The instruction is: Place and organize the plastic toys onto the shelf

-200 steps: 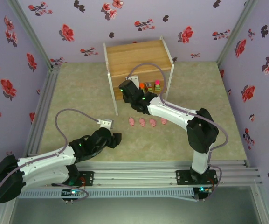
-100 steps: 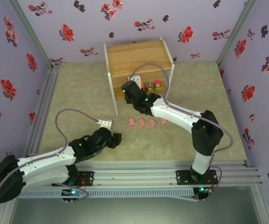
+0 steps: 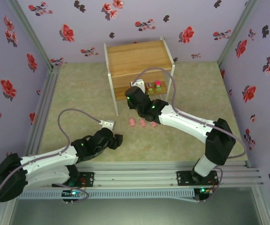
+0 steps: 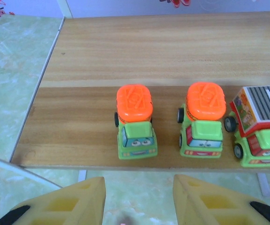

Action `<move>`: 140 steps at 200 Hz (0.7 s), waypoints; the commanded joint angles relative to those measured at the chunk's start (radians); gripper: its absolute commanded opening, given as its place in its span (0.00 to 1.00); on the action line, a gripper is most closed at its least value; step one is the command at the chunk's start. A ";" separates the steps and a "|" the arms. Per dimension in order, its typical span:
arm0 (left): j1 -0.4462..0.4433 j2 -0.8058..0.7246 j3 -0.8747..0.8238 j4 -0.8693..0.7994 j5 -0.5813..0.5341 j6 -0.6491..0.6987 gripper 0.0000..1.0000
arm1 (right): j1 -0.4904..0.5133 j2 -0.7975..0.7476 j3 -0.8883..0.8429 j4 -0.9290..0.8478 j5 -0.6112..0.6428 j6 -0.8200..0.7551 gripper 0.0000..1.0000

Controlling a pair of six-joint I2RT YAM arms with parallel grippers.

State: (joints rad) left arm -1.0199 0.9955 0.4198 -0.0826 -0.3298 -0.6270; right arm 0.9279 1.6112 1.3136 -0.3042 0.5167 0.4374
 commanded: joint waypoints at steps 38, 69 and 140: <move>-0.005 0.048 0.066 0.025 0.004 0.038 0.61 | 0.033 -0.143 -0.094 -0.041 0.061 0.024 0.42; -0.006 0.091 0.092 0.027 0.004 0.036 0.60 | 0.042 -0.208 -0.157 -0.059 0.078 0.037 0.42; -0.016 0.144 0.129 0.018 -0.024 0.026 0.61 | 0.043 -0.348 -0.291 -0.115 0.106 0.054 0.42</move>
State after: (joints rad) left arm -1.0256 1.1275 0.5110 -0.0643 -0.3290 -0.6167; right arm 0.9630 1.3128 1.0508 -0.3771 0.5831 0.4721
